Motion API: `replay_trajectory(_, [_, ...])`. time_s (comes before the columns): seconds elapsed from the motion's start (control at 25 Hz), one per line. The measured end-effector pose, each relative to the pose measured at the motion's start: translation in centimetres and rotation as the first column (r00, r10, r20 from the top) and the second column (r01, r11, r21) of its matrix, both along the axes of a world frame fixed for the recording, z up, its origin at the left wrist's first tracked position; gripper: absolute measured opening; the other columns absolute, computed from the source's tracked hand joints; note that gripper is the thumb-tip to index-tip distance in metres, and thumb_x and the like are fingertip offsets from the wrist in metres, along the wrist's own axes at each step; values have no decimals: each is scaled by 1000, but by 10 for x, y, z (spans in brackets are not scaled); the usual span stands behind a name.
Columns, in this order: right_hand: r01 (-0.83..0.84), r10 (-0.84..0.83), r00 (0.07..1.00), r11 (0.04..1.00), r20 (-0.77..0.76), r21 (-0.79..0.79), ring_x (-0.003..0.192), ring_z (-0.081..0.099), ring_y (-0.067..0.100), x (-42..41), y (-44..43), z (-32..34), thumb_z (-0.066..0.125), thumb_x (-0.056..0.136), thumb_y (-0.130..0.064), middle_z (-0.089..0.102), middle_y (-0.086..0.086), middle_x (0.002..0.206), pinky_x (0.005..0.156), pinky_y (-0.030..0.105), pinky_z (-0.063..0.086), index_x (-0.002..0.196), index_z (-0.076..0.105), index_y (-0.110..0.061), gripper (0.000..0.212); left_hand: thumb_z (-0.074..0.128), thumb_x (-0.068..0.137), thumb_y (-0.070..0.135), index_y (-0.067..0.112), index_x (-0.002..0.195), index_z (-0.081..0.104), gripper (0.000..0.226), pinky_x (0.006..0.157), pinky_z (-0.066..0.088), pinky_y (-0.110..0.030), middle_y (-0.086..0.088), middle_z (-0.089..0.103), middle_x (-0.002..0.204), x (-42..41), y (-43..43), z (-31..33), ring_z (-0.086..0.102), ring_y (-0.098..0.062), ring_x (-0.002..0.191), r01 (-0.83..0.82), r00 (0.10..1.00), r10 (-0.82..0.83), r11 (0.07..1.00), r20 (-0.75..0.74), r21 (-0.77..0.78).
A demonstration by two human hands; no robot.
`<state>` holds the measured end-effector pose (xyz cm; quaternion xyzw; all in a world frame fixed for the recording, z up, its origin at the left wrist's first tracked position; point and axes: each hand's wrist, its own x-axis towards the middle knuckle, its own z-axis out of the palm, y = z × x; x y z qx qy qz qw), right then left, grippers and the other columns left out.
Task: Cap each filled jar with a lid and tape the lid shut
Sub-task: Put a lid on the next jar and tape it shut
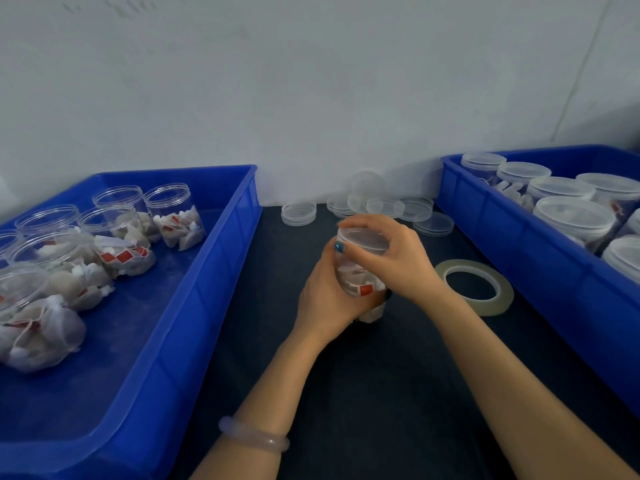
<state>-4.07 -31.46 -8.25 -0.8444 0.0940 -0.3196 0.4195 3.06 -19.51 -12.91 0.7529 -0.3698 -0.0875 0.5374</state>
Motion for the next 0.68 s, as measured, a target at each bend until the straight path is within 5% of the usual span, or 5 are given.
replay_trajectory(0.16, [63, -63, 998, 998, -8, 4, 111, 55, -6, 2, 7, 0, 71, 83, -44, 63, -23, 118, 98, 29, 49, 112, 68, -42, 29, 79, 55, 62, 50, 129, 37, 87, 84, 55, -27, 26, 59, 116, -5, 2, 6, 59, 5, 106, -99, 983, 94, 995, 159, 21])
replay_trajectory(0.32, [-142, 130, 988, 977, 83, 159, 115, 62, 7, -3, 0, 7, 71, 87, -22, 69, -11, 118, 101, 38, 51, 111, 72, -30, 25, 83, 55, 56, 49, 131, 46, 85, 88, 55, -27, 24, 65, 116, 2, 15, 16, 62, 5, 105, 58, 998, -57, 998, 31, -20])
replay_trajectory(0.4, [-300, 266, 948, 927, 172, 223, 111, 66, 12, -8, -8, 12, 66, 86, -17, 72, -6, 115, 92, 30, 54, 110, 73, -25, 26, 82, 58, 56, 35, 131, 54, 81, 86, 55, -23, 16, 70, 115, 4, 20, 20, 66, -2, 105, 166, 974, -184, 977, -130, -137])
replay_trajectory(0.6, [-563, 504, 826, 763, 252, 319, 120, 61, 27, -12, -15, 14, 55, 87, -26, 65, 5, 130, 90, 33, 53, 118, 67, -13, 36, 68, 82, 58, 24, 115, 74, 48, 85, 55, -26, -1, 74, 110, 3, 31, 27, 71, -16, 102, 474, 623, -628, 778, -466, -413])
replay_trajectory(0.68, [-586, 531, 810, 739, 249, 333, 126, 57, 29, -11, -15, 14, 54, 91, -24, 61, 8, 136, 92, 36, 53, 122, 64, -11, 36, 69, 80, 59, 24, 116, 73, 50, 87, 56, -29, -3, 74, 112, 6, 32, 27, 70, -18, 105, 460, 616, -621, 783, -484, -419])
